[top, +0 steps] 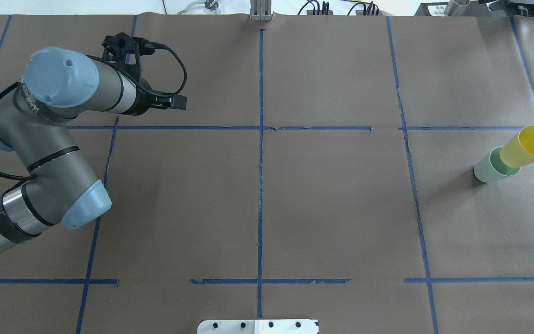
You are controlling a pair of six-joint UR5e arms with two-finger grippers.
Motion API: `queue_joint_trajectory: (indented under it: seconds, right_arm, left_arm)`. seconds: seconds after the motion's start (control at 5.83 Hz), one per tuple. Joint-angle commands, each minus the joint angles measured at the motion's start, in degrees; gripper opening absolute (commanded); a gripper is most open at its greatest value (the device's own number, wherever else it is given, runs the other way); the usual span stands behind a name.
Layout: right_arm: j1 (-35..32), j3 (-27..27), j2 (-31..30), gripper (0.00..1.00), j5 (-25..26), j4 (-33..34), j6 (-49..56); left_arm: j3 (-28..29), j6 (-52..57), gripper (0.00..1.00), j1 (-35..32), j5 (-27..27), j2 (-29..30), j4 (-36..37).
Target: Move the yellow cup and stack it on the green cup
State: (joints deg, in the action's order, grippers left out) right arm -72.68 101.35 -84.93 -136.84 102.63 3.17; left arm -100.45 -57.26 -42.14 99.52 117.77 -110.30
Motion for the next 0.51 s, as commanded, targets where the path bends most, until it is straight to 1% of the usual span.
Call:
queue_joint_trajectory:
  seconds: [0.0,0.17,0.34]
  right_arm:
    - [1.5,-0.3,0.0,0.00,0.2,-0.2,0.1]
    - [1.8,-0.3,0.0,0.02,0.3,-0.2,0.2]
    - [2.7,-0.3,0.0,0.55,0.3,-0.2,0.3]
  left_arm:
    - [-0.1,0.0,1.00,0.1,0.1,0.0,-0.1]
    - [-0.1,0.0,1.00,0.1,0.1,0.0,-0.1]
    - [-0.1,0.0,1.00,0.1,0.1,0.0,-0.1]
